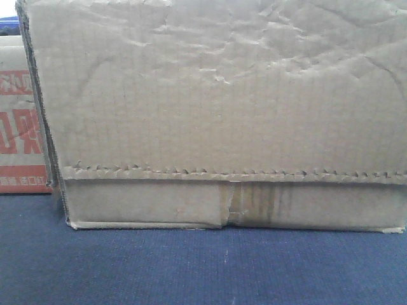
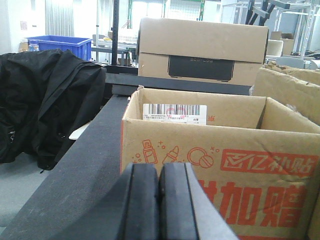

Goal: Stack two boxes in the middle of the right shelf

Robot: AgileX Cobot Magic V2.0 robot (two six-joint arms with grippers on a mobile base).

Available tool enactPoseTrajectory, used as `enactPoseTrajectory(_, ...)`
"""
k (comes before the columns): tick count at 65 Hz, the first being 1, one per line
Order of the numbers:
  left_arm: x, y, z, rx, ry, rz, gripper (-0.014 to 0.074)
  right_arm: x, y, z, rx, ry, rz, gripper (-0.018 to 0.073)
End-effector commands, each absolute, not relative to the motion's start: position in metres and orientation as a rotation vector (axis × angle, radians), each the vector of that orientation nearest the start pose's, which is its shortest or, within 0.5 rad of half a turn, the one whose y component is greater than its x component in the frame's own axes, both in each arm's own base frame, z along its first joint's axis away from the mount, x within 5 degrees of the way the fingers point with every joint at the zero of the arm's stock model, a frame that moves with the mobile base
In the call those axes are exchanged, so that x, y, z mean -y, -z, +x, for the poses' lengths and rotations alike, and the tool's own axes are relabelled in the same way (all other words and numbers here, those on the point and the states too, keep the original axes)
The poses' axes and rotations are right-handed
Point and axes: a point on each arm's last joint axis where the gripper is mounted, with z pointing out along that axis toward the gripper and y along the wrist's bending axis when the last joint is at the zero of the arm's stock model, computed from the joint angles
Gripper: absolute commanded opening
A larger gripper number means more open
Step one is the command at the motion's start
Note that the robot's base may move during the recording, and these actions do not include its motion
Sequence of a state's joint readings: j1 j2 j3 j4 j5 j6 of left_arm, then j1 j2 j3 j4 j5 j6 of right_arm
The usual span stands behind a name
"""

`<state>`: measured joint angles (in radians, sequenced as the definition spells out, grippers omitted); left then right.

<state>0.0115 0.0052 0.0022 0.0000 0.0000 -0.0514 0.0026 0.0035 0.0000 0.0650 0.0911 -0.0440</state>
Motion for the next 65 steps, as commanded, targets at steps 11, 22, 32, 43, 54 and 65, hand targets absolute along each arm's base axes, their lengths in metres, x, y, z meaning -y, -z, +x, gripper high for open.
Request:
enactPoseTrajectory(11, -0.001, -0.215, 0.056, -1.465, 0.024, -0.047, -0.0111, 0.000, -0.207, 0.056, -1.554, -0.011, 0.011, -0.0155)
enactPoseTrajectory(22, -0.001, -0.215, 0.056, -1.465, 0.024, -0.047, -0.0111, 0.000, -0.207, 0.056, -1.554, -0.011, 0.011, -0.0155)
enactPoseTrajectory(32, -0.001, -0.215, 0.056, -1.465, 0.024, -0.047, -0.0111, 0.000, -0.207, 0.056, -1.554, -0.011, 0.011, -0.0155)
enactPoseTrajectory(43, -0.001, -0.215, 0.056, -1.465, 0.024, -0.047, -0.0111, 0.000, -0.207, 0.056, -1.547, -0.011, 0.011, -0.0155)
enactPoseTrajectory(54, -0.001, -0.217, 0.056, -1.436, 0.024, -0.046, -0.0111, 0.000, -0.214, 0.056, -1.473, -0.008, 0.014, -0.0155)
enactPoseTrajectory(65, -0.001, -0.224, 0.055, -1.364, 0.024, -0.044, -0.0111, 0.001, -0.221, 0.055, -1.394, -0.005, 0.017, -0.0155)
